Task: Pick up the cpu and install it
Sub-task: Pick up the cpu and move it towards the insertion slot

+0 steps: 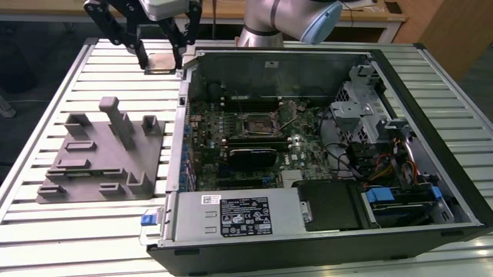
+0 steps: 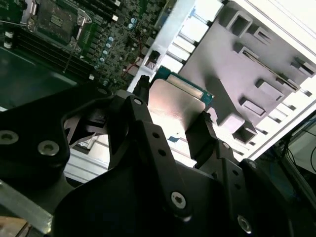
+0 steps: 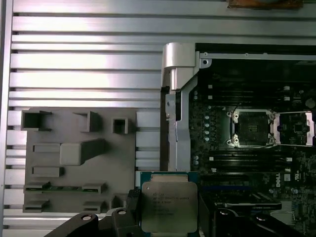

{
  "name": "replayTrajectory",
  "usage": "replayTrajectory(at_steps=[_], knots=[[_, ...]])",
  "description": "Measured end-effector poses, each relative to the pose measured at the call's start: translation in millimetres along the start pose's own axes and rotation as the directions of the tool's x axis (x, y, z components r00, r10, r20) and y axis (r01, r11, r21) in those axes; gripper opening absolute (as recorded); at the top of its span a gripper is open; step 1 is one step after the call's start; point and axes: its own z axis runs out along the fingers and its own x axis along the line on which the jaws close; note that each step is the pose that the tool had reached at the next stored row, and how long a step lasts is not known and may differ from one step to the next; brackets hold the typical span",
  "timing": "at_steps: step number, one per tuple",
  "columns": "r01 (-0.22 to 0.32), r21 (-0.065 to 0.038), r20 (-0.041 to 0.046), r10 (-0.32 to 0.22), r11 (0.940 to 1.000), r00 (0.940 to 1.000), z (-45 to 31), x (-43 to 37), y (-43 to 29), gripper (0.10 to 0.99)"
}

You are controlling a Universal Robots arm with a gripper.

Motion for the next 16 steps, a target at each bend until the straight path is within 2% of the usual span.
replayTrajectory(at_steps=[16], knots=[[0.0,0.0,0.0,0.0,1.0,1.0,0.3,-38.6,0.2,0.545]])
